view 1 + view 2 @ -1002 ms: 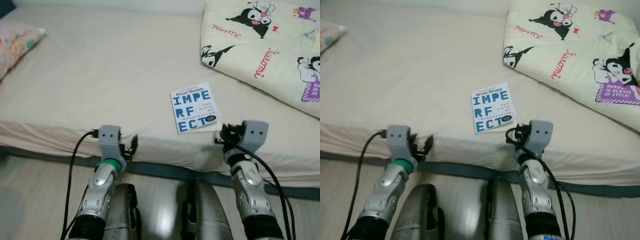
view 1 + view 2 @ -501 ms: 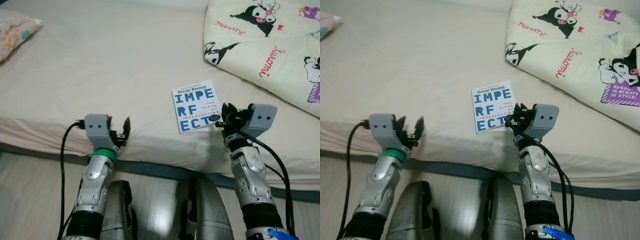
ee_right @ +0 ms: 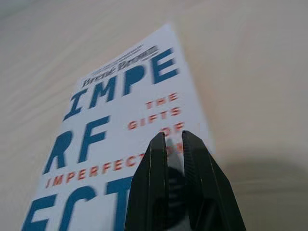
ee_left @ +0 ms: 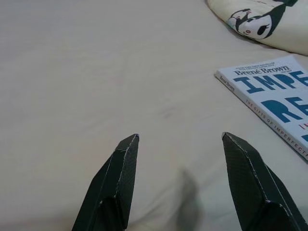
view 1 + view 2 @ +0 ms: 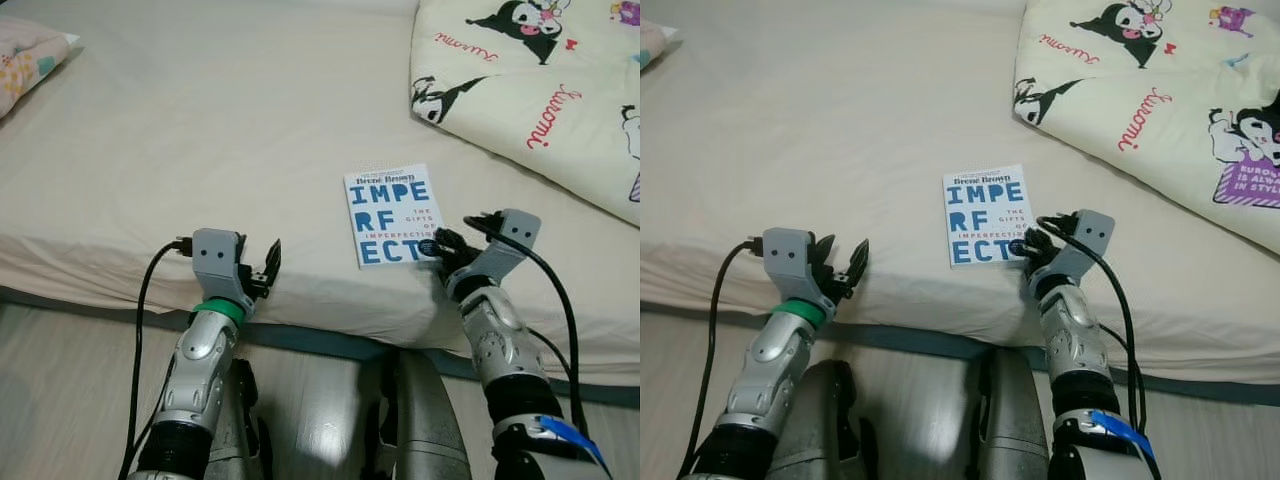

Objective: Clean up the room

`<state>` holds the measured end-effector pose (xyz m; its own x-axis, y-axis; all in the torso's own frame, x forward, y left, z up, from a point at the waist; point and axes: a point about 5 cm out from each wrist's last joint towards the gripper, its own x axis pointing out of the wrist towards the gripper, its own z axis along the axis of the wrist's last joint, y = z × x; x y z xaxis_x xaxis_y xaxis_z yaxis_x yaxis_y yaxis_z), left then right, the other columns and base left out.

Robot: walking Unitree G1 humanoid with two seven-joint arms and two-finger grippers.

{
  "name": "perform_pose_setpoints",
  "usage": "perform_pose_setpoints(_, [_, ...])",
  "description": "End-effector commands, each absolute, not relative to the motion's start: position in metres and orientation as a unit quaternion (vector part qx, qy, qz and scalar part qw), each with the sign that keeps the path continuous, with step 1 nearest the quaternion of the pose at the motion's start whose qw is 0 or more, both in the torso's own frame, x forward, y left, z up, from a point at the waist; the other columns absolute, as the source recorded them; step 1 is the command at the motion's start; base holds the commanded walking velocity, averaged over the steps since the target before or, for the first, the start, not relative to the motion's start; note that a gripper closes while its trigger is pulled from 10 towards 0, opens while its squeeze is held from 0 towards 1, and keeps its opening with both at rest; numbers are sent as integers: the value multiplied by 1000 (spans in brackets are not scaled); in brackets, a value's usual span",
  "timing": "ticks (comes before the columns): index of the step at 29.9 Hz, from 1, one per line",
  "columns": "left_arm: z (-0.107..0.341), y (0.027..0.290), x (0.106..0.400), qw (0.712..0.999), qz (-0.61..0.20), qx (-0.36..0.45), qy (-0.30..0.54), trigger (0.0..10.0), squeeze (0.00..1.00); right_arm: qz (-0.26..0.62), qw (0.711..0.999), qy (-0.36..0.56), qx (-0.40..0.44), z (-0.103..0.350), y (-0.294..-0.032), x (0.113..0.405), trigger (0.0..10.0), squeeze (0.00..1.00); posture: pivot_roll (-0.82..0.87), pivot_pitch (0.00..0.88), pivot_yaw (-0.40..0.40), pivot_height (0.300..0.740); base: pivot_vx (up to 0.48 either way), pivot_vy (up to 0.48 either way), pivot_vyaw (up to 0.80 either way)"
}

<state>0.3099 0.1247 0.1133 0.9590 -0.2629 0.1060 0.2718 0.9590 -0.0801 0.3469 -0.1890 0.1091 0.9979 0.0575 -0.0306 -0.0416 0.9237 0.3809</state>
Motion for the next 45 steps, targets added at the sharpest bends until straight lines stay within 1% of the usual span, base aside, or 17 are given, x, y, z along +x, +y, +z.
perform_pose_setpoints(1, [106, 128, 306, 989, -134, -45, -32, 10000, 0, 37, 978, 47, 201, 99, -186, 343, 10000, 0, 53, 193, 64, 587, 0, 0, 0])
perform_pose_setpoints(4, [106, 129, 305, 989, -136, -43, -32, 10000, 0, 52, 976, 61, 203, 92, -179, 338, 10000, 0, 51, 193, 61, 587, 0, 0, 0])
perform_pose_setpoints(6, [106, 130, 304, 989, -138, -41, -33, 10000, 0, 41, 974, 62, 215, 89, -180, 335, 10000, 0, 51, 194, 60, 587, 0, 0, 0])
perform_pose_setpoints(7, [107, 129, 304, 988, -143, -40, -34, 10000, 0, 14, 969, 53, 242, 86, -184, 331, 10000, 0, 53, 194, 59, 587, 0, 0, 0])
perform_pose_setpoints(10, [108, 129, 304, 988, -145, -40, -35, 10000, 0, 3, 966, 48, 254, 86, -187, 329, 10000, 0, 53, 194, 59, 587, 0, 0, 0])
perform_pose_setpoints(11, [108, 129, 304, 988, -148, -41, -36, 10000, 0, -10, 963, 44, 265, 85, -190, 327, 10000, 192, 52, 196, 59, 587, 0, 0, 0])
perform_pose_setpoints(12, [109, 128, 303, 987, -154, -39, -37, 10000, 0, -24, 960, 40, 277, 83, -193, 323, 10000, 298, 49, 193, 58, 587, 0, 0, 0])
perform_pose_setpoints(13, [109, 127, 302, 986, -160, -39, -37, 10000, 0, -33, 957, 37, 286, 81, -196, 319, 10000, 502, 49, 193, 58, 587, 0, 0, 0])
perform_pose_setpoints(14, [109, 127, 302, 986, -160, -39, -37, 10000, 0, -33, 957, 37, 286, 81, -196, 319, 10000, 502, 49, 193, 58, 587, 0, 0, 0])
perform_pose_setpoints(15, [109, 127, 301, 985, -165, -38, -37, 10000, 0, -36, 955, 38, 293, 79, -196, 314, 10000, 529, 50, 193, 58, 587, 0, 0, 0])
perform_pose_setpoints(22, [109, 126, 301, 984, -168, -37, -37, 10000, 0, -24, 948, 48, 314, 64, -190, 292, 10000, 522, 51, 189, 64, 587, 0, 0, 0])
perform_pose_setpoints(23, [109, 126, 302, 984, -170, -36, -37, 10000, 0, -28, 944, 50, 326, 60, -190, 285, 10000, 722, 48, 188, 67, 587, 0, 0, 0])
perform_pose_setpoints(24, [109, 126, 302, 984, -170, -36, -37, 10000, 0, -28, 944, 50, 326, 60, -190, 285, 10000, 722, 48, 188, 67, 587, 0, 0, 0])
perform_pose_setpoints(25, [110, 125, 303, 984, -173, -35, -38, 10000, 0, -34, 940, 51, 335, 58, -191, 280, 10000, 1000, 47, 189, 70, 587, 0, 0, 0])
perform_pose_setpoints(33, [112, 124, 305, 982, -180, -29, -40, 10000, 0, -41, 934, 48, 352, 56, -196, 271, 10000, 1000, 45, 187, 73, 587, 0, 0, 0])
perform_pose_setpoints(38, [113, 124, 305, 982, -180, -27, -41, 10000, 0, -36, 932, 47, 357, 56, -196, 271, 10000, 1000, 45, 188, 74, 587, 0, 0, 0])
perform_pose_setpoints(45, [114, 128, 306, 986, -158, -23, -46, 10000, 0, -19, 925, 25, 378, 58, -196, 273, 10000, 1000, 50, 191, 74, 587, 0, 0, 0])
